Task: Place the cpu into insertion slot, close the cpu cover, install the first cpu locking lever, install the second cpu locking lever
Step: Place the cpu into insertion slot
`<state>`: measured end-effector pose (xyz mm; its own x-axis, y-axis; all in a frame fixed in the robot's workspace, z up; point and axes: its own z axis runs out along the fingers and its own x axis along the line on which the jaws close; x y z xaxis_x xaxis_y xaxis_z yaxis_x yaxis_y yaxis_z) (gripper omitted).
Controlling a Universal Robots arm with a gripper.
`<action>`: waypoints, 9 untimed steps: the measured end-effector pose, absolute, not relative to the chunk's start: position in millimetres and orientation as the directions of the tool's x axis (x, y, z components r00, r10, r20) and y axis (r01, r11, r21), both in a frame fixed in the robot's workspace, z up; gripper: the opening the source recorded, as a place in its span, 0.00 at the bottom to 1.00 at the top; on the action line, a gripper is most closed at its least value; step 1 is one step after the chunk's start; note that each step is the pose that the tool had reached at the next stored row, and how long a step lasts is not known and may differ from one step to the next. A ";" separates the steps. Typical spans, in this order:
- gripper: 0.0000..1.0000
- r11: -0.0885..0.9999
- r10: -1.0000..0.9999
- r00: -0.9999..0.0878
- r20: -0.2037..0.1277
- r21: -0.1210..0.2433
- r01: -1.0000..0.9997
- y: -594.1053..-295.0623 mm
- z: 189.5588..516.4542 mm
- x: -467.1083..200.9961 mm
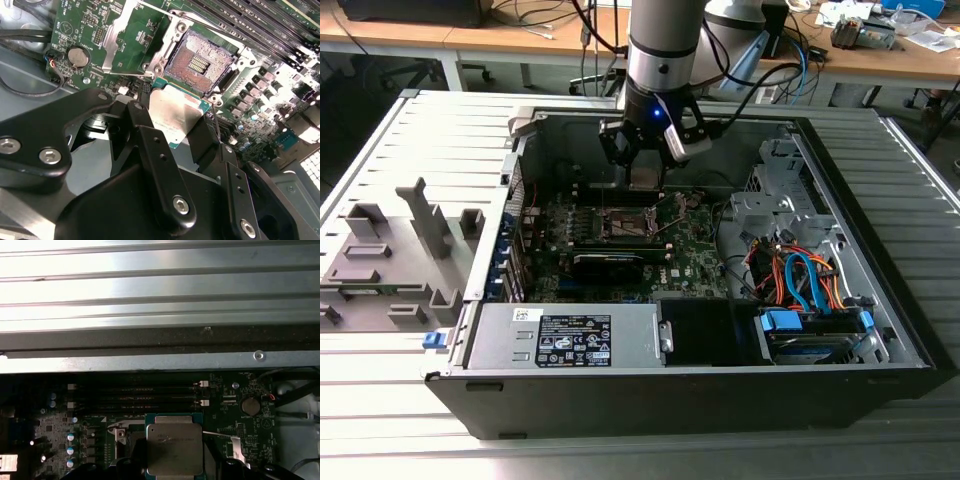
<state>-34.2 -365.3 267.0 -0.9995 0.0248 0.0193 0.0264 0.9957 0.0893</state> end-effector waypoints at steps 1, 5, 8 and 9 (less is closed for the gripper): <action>0.54 0.996 0.025 -1.000 0.019 0.089 0.026 -365.3 266.8 -34.2; 0.54 0.996 0.025 -1.000 0.019 0.089 0.026 -365.3 265.7 -34.2; 0.54 0.996 0.025 -1.000 0.019 0.089 0.026 -365.3 264.9 -34.2; 0.54 0.996 0.025 -1.000 0.019 0.089 0.026 -365.3 264.5 -34.2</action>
